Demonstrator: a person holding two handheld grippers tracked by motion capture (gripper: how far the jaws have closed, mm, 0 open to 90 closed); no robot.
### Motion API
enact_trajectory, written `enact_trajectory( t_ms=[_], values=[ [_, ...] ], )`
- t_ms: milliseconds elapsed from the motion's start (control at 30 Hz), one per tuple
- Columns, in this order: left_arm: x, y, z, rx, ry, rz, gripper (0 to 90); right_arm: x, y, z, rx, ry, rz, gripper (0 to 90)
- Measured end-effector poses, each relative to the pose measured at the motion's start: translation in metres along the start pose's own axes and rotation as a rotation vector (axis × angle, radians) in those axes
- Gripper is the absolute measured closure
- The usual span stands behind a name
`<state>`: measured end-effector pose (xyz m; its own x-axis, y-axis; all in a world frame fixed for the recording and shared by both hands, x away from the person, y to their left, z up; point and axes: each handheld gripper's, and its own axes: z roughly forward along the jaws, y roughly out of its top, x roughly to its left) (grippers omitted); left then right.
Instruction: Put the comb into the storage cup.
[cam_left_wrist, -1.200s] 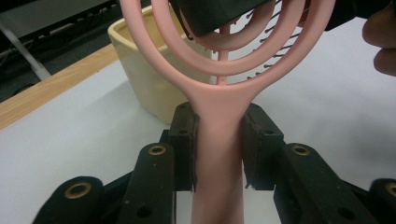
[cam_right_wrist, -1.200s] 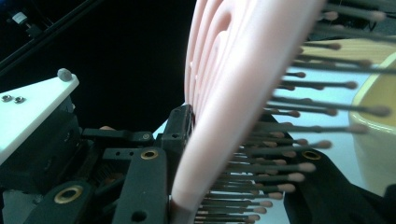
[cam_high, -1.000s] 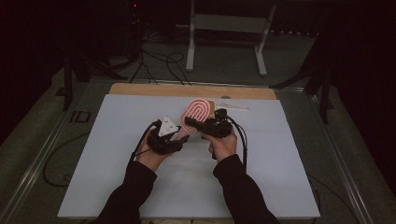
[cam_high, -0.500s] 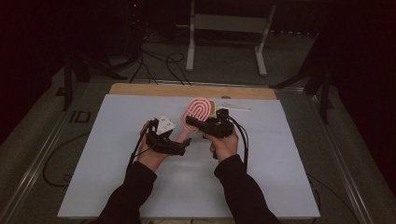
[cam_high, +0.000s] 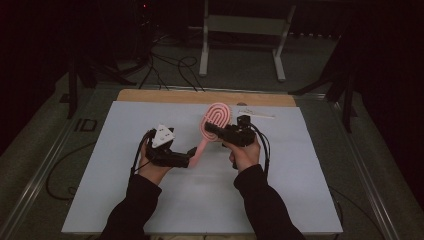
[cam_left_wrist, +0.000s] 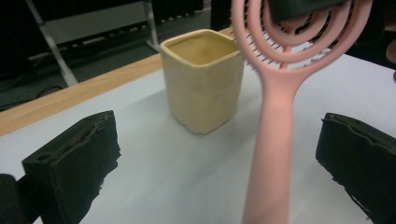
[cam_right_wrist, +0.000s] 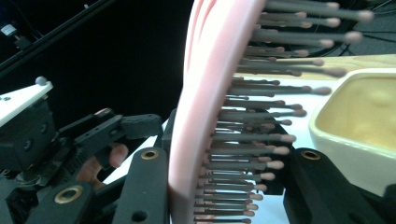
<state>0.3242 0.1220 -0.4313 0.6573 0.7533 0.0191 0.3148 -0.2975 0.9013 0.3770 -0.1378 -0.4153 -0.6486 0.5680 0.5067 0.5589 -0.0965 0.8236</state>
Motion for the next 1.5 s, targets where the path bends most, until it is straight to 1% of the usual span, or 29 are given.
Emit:
enact_trajectory(
  t_ms=[67,100,133,167,233,300,367,400,433,467,567,600,667,800,833,867,933,1000,1033,1067,1100,1200,1233,1300,1400,1500],
  values=[
    [0.004,-0.005,-0.005,-0.001,0.007,0.003,0.1,0.000,0.001,-0.001,-0.008,-0.002,-0.007,63.6],
    [0.006,-0.007,-0.008,-0.005,0.009,-0.003,0.1,0.000,0.002,-0.001,-0.008,-0.007,-0.006,63.6],
    [0.010,-0.011,-0.014,-0.015,0.003,-0.014,0.1,0.000,0.002,-0.001,-0.010,-0.008,-0.010,63.6],
    [0.011,-0.013,-0.016,-0.016,0.005,-0.015,0.1,0.000,0.003,-0.001,-0.011,-0.012,-0.015,63.6],
    [0.014,-0.020,-0.024,-0.013,0.020,-0.011,0.1,0.001,0.004,-0.001,-0.013,-0.011,-0.017,63.7],
    [0.018,-0.028,-0.032,-0.011,0.034,-0.018,0.1,0.002,0.006,-0.002,-0.019,-0.010,-0.029,63.7],
    [0.023,-0.036,-0.040,-0.009,0.049,-0.040,0.1,0.003,0.007,-0.002,-0.026,-0.011,-0.034,63.7],
    [0.026,-0.043,-0.044,-0.014,0.061,-0.063,0.1,0.003,0.007,-0.002,-0.028,-0.012,-0.035,63.8],
    [0.028,-0.047,-0.046,-0.017,0.064,-0.076,0.1,0.004,0.008,-0.001,-0.030,-0.012,-0.035,63.7],
    [0.030,-0.055,-0.049,-0.016,0.072,-0.091,0.1,0.004,0.009,-0.001,-0.031,-0.011,-0.036,63.8],
    [0.034,-0.070,-0.055,-0.014,0.090,-0.111,0.1,0.004,0.011,-0.001,-0.034,-0.014,-0.043,63.8],
    [0.035,-0.075,-0.059,-0.013,0.094,-0.109,0.1,0.005,0.011,-0.001,-0.036,-0.013,-0.046,63.8],
    [0.035,-0.081,-0.065,-0.029,0.095,-0.115,0.2,0.005,0.012,-0.001,-0.041,-0.013,-0.042,63.7],
    [0.034,-0.090,-0.076,-0.043,0.109,-0.102,0.1,0.003,0.012,-0.001,-0.046,-0.013,-0.040,63.7],
    [0.034,-0.092,-0.078,-0.053,0.108,-0.107,0.1,0.002,0.012,-0.001,-0.049,-0.009,-0.030,63.7],
    [0.033,-0.096,-0.080,-0.052,0.110,-0.104,0.1,0.001,0.012,-0.001,-0.050,-0.007,-0.025,63.7],
    [0.031,-0.101,-0.082,-0.037,0.120,-0.087,0.2,0.000,0.012,0.000,-0.055,-0.002,-0.014,63.7],
    [0.030,-0.104,-0.082,-0.030,0.129,-0.069,0.2,0.000,0.012,0.000,-0.059,-0.006,-0.019,63.7],
    [0.030,-0.104,-0.082,-0.032,0.131,-0.071,0.1,0.000,0.013,0.000,-0.062,-0.008,-0.025,63.7],
    [0.030,-0.106,-0.082,-0.041,0.136,-0.082,0.1,-0.001,0.013,0.000,-0.065,-0.009,-0.025,63.7],
    [0.030,-0.106,-0.082,-0.041,0.136,-0.082,0.2,-0.001,0.013,0.000,-0.065,-0.009,-0.025,63.7],
    [0.032,-0.109,-0.080,-0.050,0.156,-0.092,0.2,-0.003,0.012,0.002,-0.071,-0.010,-0.016,63.7],
    [0.033,-0.109,-0.080,-0.045,0.162,-0.092,0.2,-0.004,0.012,0.003,-0.071,-0.012,-0.013,63.7],
    [0.036,-0.111,-0.080,-0.049,0.175,-0.101,0.2,-0.004,0.012,0.004,-0.073,-0.015,-0.004,63.7],
    [0.038,-0.112,-0.082,-0.062,0.181,-0.118,0.2,-0.005,0.012,0.005,-0.077,-0.014,0.002,63.7],
    [0.038,-0.112,-0.081,-0.058,0.186,-0.118,0.2,-0.005,0.012,0.005,-0.079,-0.016,0.002,63.6]
  ],
)
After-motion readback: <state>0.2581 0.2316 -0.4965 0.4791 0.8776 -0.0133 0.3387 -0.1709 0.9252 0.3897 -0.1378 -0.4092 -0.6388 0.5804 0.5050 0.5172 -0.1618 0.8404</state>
